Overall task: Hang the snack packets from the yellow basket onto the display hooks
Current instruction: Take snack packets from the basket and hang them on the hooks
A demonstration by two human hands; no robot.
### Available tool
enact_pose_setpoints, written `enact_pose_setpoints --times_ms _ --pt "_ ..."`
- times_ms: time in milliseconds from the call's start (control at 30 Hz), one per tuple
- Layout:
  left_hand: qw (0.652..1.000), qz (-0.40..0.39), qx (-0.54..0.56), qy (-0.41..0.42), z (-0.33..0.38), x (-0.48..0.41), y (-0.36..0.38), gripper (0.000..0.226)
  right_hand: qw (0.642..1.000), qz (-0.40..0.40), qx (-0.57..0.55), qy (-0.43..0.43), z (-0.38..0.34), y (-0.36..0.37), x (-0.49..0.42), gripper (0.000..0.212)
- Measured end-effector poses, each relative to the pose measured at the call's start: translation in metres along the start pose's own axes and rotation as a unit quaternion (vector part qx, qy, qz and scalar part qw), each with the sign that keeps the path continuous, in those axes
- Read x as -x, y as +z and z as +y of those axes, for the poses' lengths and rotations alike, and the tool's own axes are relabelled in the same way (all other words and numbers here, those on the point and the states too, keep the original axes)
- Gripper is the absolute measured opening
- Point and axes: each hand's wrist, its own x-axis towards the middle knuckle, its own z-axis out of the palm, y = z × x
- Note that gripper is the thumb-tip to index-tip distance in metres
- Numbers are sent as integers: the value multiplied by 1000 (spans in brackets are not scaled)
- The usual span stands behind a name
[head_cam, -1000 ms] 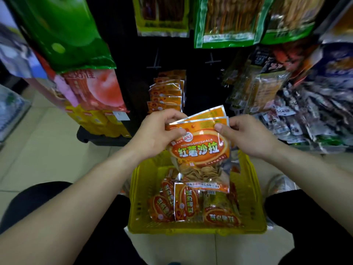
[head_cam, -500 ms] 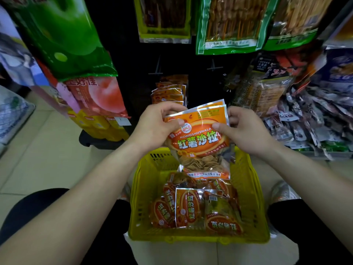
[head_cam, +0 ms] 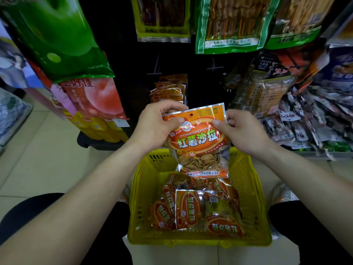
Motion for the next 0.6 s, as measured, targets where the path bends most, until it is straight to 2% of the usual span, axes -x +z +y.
enact_pose_setpoints --times_ms 600 --pt "1000 6 -14 -16 -1 -3 6 27 1000 -3 23 15 -3 -2 0 25"
